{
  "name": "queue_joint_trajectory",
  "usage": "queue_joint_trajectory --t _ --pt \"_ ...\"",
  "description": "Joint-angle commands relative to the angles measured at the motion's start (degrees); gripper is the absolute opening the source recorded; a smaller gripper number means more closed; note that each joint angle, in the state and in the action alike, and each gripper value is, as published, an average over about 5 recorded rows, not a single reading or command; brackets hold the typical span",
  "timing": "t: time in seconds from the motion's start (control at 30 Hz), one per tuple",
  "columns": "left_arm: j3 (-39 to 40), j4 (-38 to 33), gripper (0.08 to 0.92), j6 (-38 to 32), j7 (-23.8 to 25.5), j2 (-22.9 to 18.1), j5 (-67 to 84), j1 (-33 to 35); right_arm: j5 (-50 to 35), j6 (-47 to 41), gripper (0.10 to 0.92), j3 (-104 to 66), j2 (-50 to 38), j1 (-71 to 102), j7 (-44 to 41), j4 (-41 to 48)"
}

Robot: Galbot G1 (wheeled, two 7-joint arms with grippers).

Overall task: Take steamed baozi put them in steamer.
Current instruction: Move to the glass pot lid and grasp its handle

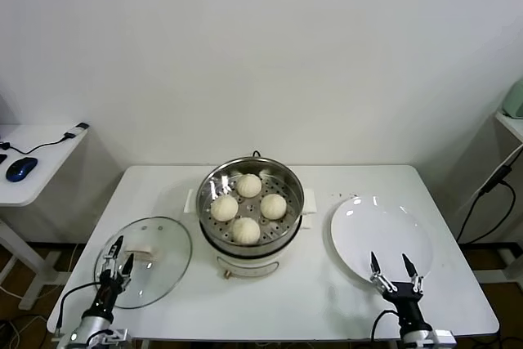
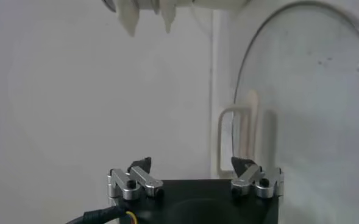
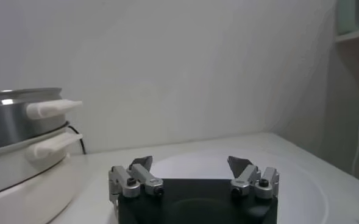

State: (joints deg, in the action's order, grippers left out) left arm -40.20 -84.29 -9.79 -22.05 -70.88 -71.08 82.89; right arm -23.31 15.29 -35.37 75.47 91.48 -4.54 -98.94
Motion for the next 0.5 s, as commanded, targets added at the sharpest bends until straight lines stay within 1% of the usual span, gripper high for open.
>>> queue_joint_trajectory --t 0.03,0.27,0.43,0.5 --pt "0.0 1.5 0.823 1.9 0.4 0.2 -1.4 -1.2 0.1 0.0 0.823 0.2 0.4 0.5 -0.1 -0.5" --pt "0.9 -0.7 0.823 3.0 1.5 -0.4 0.1 -1.7 0.4 0.1 0.823 0.3 0.5 0.5 -0.2 -0.5" --pt "1.2 0.1 0.821 4.6 2.1 -0.5 0.6 -1.8 0.7 -0.2 0.823 0.2 0.5 0.5 -0.2 -0.5" --pt "1.4 0.6 0.793 5.3 2.1 -0.5 0.5 -1.8 0.8 -0.3 0.823 0.1 0.6 0.6 -0.3 -0.5"
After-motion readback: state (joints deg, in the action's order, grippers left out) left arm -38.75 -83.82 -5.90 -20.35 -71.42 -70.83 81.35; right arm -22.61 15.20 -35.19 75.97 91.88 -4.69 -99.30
